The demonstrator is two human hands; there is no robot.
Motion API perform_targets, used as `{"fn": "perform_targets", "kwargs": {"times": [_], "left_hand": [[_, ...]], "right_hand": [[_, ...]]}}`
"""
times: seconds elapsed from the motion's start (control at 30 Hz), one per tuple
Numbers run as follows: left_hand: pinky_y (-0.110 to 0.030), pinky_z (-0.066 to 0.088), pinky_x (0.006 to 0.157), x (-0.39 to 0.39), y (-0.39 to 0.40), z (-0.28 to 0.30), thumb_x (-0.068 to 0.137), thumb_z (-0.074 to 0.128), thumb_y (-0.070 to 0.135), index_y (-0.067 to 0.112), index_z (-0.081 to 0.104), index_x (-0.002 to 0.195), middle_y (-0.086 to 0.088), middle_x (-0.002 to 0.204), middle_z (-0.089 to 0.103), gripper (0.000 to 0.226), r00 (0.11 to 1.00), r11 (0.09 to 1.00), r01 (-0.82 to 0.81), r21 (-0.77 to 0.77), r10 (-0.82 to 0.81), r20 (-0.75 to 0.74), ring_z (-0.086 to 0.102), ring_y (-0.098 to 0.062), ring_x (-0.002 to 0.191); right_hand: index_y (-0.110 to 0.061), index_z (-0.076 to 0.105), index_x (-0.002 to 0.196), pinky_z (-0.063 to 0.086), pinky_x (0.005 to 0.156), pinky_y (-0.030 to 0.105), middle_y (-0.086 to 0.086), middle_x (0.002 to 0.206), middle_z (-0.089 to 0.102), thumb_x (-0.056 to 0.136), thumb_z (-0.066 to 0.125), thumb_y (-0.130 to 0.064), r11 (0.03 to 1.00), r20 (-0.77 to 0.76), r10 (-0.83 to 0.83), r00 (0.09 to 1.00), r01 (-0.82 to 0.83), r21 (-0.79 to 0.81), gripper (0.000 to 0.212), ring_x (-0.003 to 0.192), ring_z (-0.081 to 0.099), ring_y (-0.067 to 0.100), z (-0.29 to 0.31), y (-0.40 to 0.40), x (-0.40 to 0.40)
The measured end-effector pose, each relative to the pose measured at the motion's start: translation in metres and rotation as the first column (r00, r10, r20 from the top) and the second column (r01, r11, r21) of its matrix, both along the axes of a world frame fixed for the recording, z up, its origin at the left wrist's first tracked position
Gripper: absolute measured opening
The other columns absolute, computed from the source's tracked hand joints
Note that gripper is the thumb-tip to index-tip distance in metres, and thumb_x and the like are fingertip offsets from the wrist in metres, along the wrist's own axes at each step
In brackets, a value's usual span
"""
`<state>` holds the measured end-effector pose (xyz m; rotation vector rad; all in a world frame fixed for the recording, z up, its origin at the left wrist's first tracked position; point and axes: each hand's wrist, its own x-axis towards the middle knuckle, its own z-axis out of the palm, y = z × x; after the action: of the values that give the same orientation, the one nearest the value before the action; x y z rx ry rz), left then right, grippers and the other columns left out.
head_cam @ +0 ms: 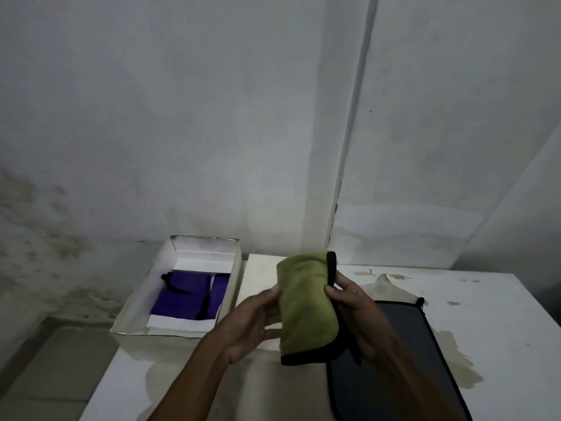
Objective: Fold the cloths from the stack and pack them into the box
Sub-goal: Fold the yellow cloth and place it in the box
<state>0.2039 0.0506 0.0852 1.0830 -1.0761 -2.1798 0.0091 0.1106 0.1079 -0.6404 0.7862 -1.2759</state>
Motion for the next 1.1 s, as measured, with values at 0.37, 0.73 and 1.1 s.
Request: {"fn": "perform_targets", "kwargs": {"times": [0.37, 0.73, 1.1], "left_hand": [[-0.048, 0.050, 0.094, 0.021, -0.012, 0.013, 0.072, 0.074, 0.005, -0.007, 0.049, 0.119, -0.026, 0.112, 0.067, 0.054, 0.996, 0.971, -0.083, -0.225, 0.087, 0.012, 0.062, -0.041, 0.109], [-0.041, 0.055, 0.072, 0.020, -0.022, 0.012, 0.075, 0.072, -0.004, 0.013, 0.053, 0.093, -0.024, 0.090, 0.072, 0.031, 0.919, 0.858, -0.390, -0.334, 0.383, -0.089, 0.069, -0.030, 0.081], [-0.036, 0.055, 0.090, 0.033, -0.028, 0.035, 0.052, 0.084, 0.003, 0.030, 0.063, 0.119, 0.005, 0.124, 0.059, 0.075, 0.915, 0.774, 0.029, -0.632, 0.234, 0.329, 0.059, -0.015, 0.111]], "right_hand": [[-0.004, 0.051, 0.129, 0.052, 0.090, 0.050, 0.024, 0.125, 0.061, 0.091, 0.044, -0.001, 0.985, 0.008, -0.088, 0.996, 0.086, 0.149, 0.039, 0.112, 0.060, 0.042, -0.015, -0.010, 0.014], [-0.027, 0.056, 0.116, 0.052, 0.080, 0.056, 0.032, 0.104, 0.065, 0.076, 0.062, 0.017, 0.973, -0.200, -0.210, 0.957, 0.224, 0.050, 0.060, 0.088, 0.065, 0.040, -0.014, -0.019, 0.017], [-0.024, 0.054, 0.125, 0.043, 0.074, 0.005, -0.010, 0.113, 0.056, 0.050, 0.084, -0.002, 0.963, -0.889, -0.261, 0.376, 0.038, -0.267, 0.083, 0.101, 0.054, 0.001, 0.008, -0.023, 0.035]]}}
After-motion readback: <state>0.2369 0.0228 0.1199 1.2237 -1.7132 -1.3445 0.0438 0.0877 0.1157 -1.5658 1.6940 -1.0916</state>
